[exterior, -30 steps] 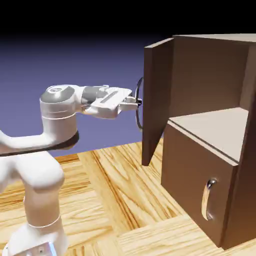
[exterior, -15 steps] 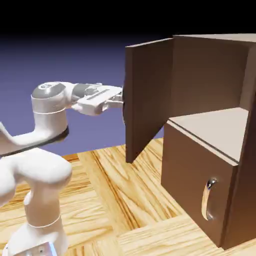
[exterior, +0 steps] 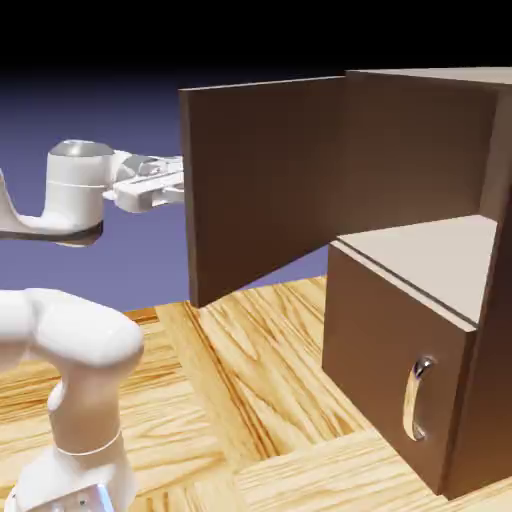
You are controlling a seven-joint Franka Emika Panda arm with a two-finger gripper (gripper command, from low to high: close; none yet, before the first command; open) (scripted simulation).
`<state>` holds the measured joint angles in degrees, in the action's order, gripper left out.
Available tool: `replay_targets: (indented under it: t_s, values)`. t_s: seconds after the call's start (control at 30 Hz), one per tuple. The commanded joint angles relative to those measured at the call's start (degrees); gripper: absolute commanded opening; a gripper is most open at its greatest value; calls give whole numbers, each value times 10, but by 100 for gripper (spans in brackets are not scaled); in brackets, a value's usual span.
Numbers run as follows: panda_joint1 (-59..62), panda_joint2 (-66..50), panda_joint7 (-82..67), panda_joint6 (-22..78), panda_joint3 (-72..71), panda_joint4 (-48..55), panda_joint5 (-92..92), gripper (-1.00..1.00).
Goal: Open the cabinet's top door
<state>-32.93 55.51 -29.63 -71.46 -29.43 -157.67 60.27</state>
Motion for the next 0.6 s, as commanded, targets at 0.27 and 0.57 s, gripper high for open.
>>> replay_targets:
  t_s: [0.27,0.57]
  values:
    - [131,-187,87,148,-150,175,-106,-100]
    - [266,-353,187,296,-293,338,-156,-100]
